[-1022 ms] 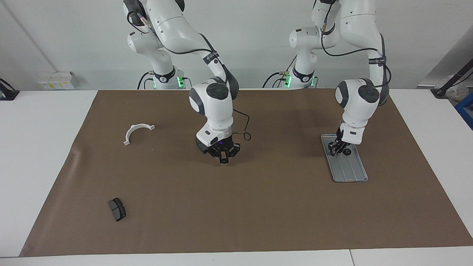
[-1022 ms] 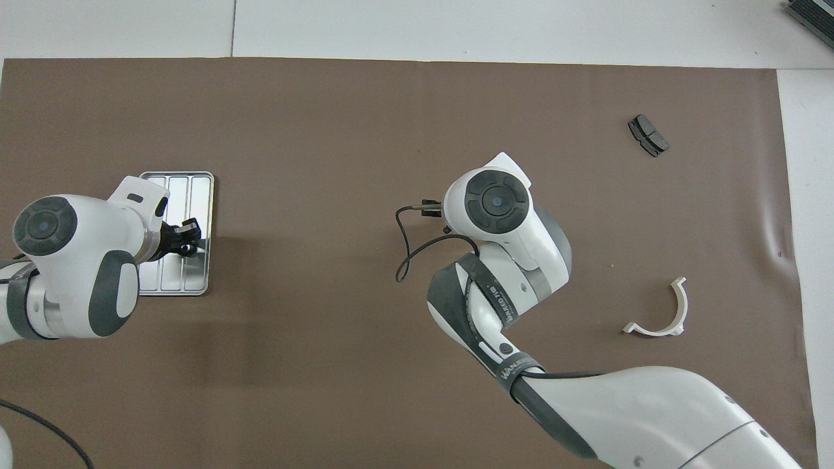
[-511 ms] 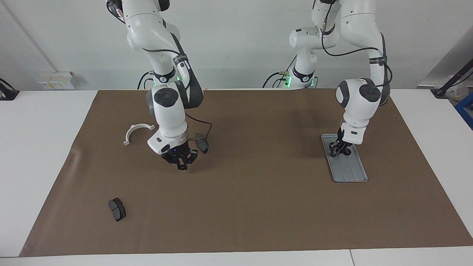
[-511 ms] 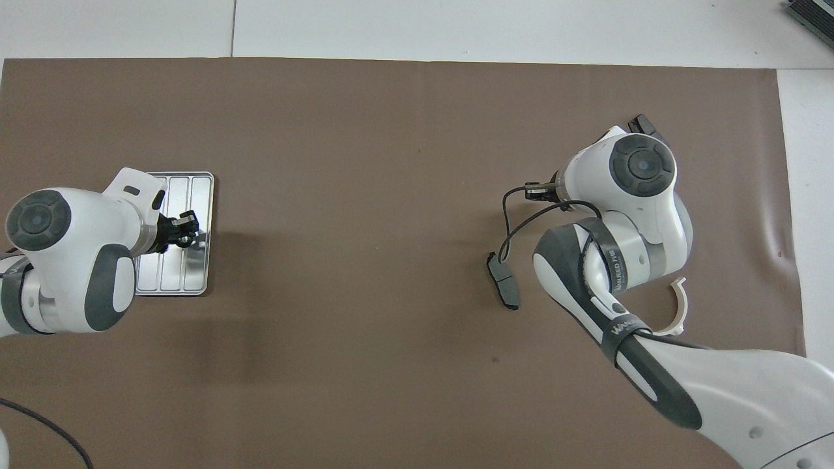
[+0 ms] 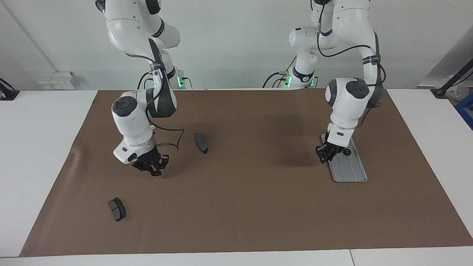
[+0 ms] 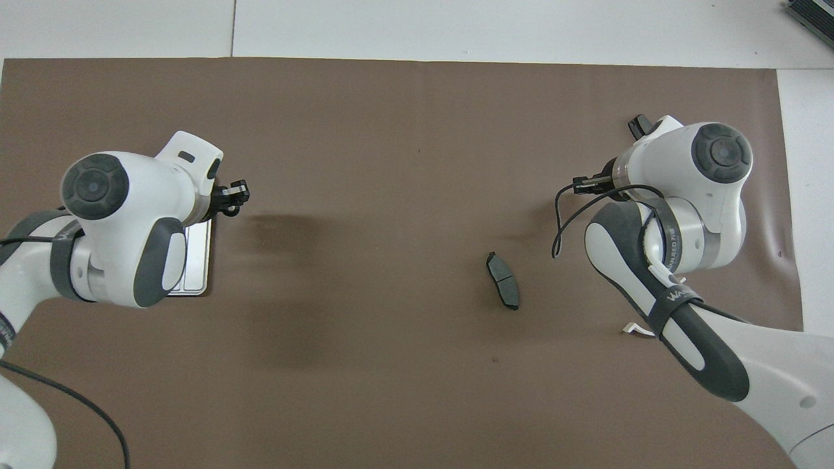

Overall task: Place bearing gear from tray to pile
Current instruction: 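Carry the second gear to the table center and release it with the left gripper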

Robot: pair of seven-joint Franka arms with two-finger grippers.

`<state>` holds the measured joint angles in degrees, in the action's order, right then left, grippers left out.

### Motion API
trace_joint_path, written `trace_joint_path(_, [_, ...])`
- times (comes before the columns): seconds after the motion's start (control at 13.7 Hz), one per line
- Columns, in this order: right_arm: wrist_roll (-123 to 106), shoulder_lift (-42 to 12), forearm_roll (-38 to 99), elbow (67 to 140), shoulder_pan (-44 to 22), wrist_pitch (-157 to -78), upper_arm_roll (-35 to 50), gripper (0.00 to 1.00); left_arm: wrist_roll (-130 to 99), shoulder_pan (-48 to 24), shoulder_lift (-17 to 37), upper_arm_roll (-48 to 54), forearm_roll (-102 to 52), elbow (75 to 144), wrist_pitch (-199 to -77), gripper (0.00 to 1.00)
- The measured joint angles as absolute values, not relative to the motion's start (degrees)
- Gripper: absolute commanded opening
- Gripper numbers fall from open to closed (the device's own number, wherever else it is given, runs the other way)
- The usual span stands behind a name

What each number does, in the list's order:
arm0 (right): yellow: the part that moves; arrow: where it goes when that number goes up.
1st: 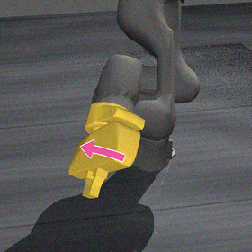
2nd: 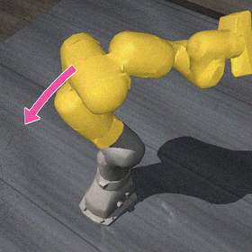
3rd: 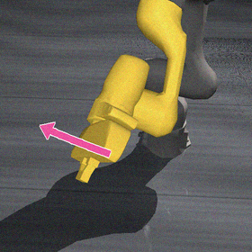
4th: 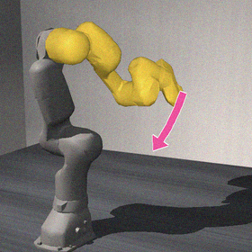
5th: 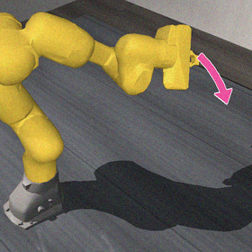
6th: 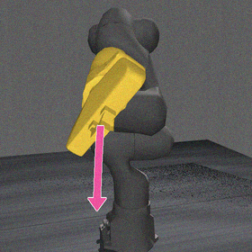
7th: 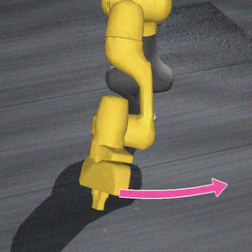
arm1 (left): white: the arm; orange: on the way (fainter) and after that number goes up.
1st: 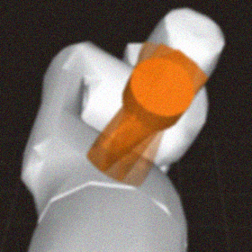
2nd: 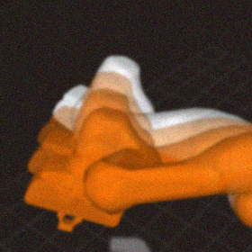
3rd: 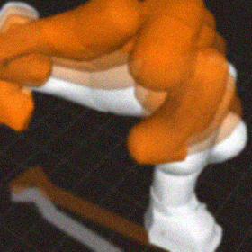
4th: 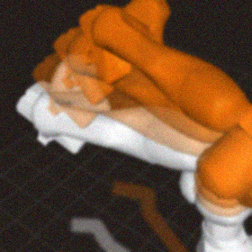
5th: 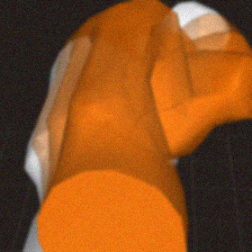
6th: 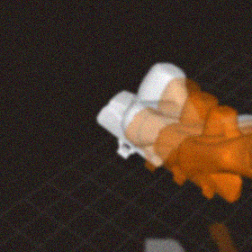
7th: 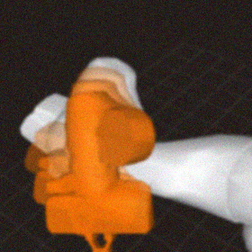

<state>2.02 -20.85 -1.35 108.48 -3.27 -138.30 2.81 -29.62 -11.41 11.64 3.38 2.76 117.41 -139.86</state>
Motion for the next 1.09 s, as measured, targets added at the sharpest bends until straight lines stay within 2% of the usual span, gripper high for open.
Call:
trace_joint_path(0.15, [2.02, -22.43, -1.33, 107.97, -3.35, -139.43, 3.08, 0.13, -34.76, -18.44, 11.92, 3.56, 2.73, 117.0, -139.89, 0.0])
trace_joint_path(0.22, [2.02, -23.15, -1.32, 107.88, -3.4, -140.07, 3.15, 0.23, -36.85, -21.6, 12.04, 3.63, 2.73, 116.74, -139.9, 0.0])
trace_joint_path(0.29, [2.02, -23.76, -1.32, 107.86, -3.41, -140.85, 3.18, 0.48, -38.5, -24.55, 12.24, 3.67, 2.72, 116.33, -139.92, 0.0])
trace_joint_path(0.36, [2.02, -24.2, -1.32, 107.81, -3.41, -141.21, 3.18, 0.9, -39.61, -27.2, 12.73, 3.69, 2.71, 115.63, -139.93, 0.0])
trace_joint_path(0.44, [2.02, -24.44, -1.32, 107.75, -3.42, -141.45, 3.19, 1.0, -40.44, -29.57, 13.8, 3.68, 2.7, 114.37, -139.94, 0.0])
trace_joint_path(0.58, [2.03, -24.52, -1.29, 107.53, -3.53, -141.58, 3.22, 1.0, -41.52, -33.04, 17.55, 3.66, 2.69, 110.95, -140.05, 0.0])
trace_joint_path(0.73, [2.31, -24.5, -1.21, 107.03, -3.66, -141.59, 3.24, 1.0, -41.63, -33.97, 20.49, 3.58, 2.69, 108.78, -140.57, 0.05])
trace_joint_path(0.8, [2.54, -24.41, -1.21, 106.73, -3.69, -141.59, 3.26, 1.0, -41.61, -33.98, 21.21, 3.48, 2.69, 108.34, -140.79, 0.12])
trace_joint_path(0.88, [2.78, -24.16, -1.2, 106.5, -3.72, -141.58, 3.3, 1.0, -41.59, -33.99, 21.48, 3.44, 2.69, 108.23, -140.88, 0.26])
trace_joint_path(0.95, [3.1, -23.65, -1.19, 106.46, -3.79, -141.53, 3.33, 1.0, -41.58, -34.04, 21.53, 3.44, 2.69, 108.22, -140.91, 0.55])
trace_joint_path(1.09, [4.55, -22.07, -1.18, 106.46, -4.13, -140.23, 3.36, 1.0, -41.52, -34.14, 21.53, 3.44, 2.69, 108.22, -140.96, 0.95])
